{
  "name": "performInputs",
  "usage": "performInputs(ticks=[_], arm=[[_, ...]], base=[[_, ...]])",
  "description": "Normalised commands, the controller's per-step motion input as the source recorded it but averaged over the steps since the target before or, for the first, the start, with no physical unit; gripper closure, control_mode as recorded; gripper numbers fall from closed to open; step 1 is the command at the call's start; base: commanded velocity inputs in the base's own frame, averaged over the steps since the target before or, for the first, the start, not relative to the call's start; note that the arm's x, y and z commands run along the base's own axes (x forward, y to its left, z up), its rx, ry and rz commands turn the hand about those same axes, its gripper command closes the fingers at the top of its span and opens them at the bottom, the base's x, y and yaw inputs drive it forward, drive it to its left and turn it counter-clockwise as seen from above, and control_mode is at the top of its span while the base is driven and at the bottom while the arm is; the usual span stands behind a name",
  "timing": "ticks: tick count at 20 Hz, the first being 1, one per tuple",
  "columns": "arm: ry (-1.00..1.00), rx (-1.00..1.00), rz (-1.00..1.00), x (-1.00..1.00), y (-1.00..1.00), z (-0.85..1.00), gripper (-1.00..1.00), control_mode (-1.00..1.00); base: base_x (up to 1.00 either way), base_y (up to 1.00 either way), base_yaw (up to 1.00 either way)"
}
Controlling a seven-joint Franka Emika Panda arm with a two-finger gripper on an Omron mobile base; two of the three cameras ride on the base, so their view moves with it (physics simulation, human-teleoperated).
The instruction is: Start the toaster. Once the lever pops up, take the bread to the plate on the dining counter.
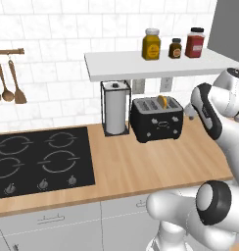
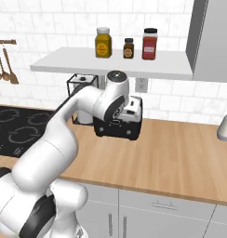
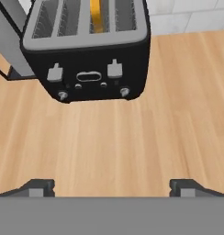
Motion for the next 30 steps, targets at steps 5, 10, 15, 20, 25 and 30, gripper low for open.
performInputs(ticks=[5,10,15,20,25,30], arm=[[0.00,0.00,0.00,0.24,-0.04,-0.07,-1.00,-1.00],[-0.01,-0.04,0.00,0.21,0.00,-0.36,-1.00,-1.00],[-0.08,-0.09,0.00,0.00,0.00,-0.43,-1.00,-1.00],[-0.04,-0.02,0.00,0.17,-0.02,-0.18,-1.00,-1.00],[0.00,0.00,0.00,0.38,-0.17,0.00,-1.00,-1.00],[0.00,0.00,0.00,0.38,-0.12,0.00,-1.00,-1.00]], base=[[0.00,0.00,0.00],[0.00,0.00,0.00],[0.00,0.00,0.00],[0.00,0.00,0.00],[0.00,0.00,0.00],[0.00,0.00,0.00]])
